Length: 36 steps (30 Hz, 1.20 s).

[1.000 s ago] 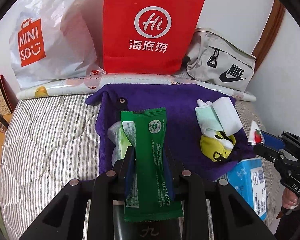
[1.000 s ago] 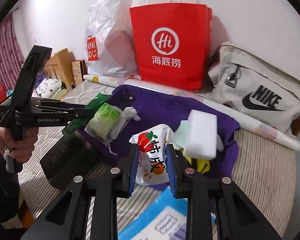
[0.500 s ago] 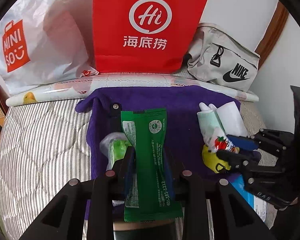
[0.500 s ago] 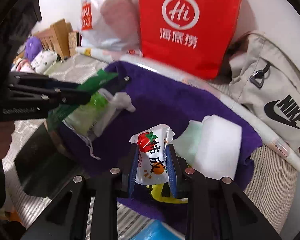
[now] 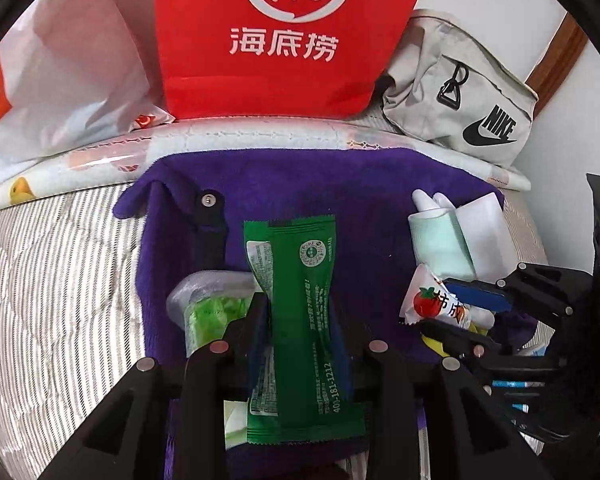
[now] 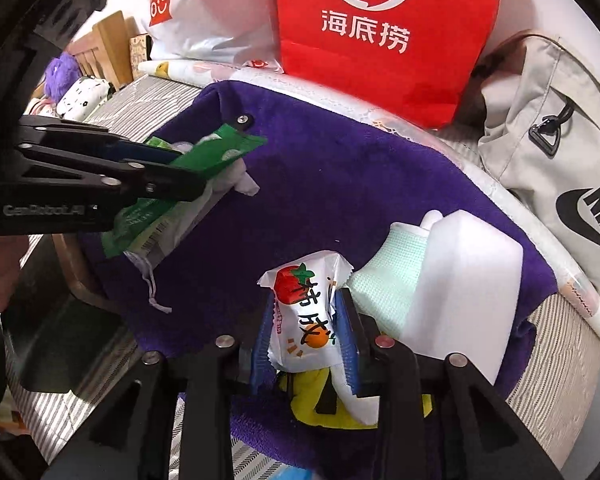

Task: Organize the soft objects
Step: 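Release the green packet with the left tool while the right tool releases the pouch on the towel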

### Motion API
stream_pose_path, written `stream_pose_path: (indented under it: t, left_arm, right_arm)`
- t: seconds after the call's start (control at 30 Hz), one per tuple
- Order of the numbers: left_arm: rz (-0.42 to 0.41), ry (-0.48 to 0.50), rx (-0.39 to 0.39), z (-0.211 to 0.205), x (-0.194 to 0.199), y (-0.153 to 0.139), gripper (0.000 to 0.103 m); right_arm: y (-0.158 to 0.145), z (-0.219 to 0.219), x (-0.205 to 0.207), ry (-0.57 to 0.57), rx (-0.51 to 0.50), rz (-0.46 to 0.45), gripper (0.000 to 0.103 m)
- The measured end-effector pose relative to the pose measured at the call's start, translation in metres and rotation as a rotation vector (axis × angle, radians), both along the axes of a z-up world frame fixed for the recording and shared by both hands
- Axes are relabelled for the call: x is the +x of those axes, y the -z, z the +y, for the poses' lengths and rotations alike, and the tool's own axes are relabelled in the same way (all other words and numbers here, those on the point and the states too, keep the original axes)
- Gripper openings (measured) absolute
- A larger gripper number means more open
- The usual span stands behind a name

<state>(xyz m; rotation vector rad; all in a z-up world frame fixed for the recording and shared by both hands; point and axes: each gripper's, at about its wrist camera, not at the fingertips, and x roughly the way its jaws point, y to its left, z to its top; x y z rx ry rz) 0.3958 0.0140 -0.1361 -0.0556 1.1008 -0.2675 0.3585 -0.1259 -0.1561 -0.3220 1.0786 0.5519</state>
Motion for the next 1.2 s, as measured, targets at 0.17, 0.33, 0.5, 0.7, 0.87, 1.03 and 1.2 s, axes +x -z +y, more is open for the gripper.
stream_pose_path:
  t: [0.17,0.33,0.5,0.7,0.87,1.03,1.2]
  left_arm:
    - [0.002,0.013,0.009,-0.004,0.006,0.004,0.032]
    - [-0.007,0.029,0.015,-0.005,0.004,0.005,0.037]
    - [-0.011,0.043,0.018,-0.007,0.003,0.004,0.047]
    - [-0.012,0.033,0.024,-0.006,-0.003,0.0,0.053]
    - [-0.026,0.024,0.033,-0.004,-0.013,-0.01,0.058]
    - [-0.044,0.015,0.045,-0.005,-0.028,-0.023,0.063]
    - [-0.073,0.0,0.05,-0.004,-0.049,-0.037,0.063]
  right_arm:
    - [0.003,0.001,0.001,-0.011,0.005,-0.003,0.034]
    - [0.002,0.0,-0.005,-0.038,0.023,-0.015,0.045]
    - [-0.003,0.0,-0.01,-0.055,0.03,-0.042,0.06]
    - [-0.011,-0.007,-0.013,-0.035,0.068,-0.039,0.066]
    - [-0.019,-0.012,-0.019,-0.013,0.086,-0.035,0.066]
    - [-0.033,-0.02,-0.032,0.039,0.113,-0.039,0.067]
    - [-0.053,-0.033,-0.052,0.127,0.131,-0.061,0.07]
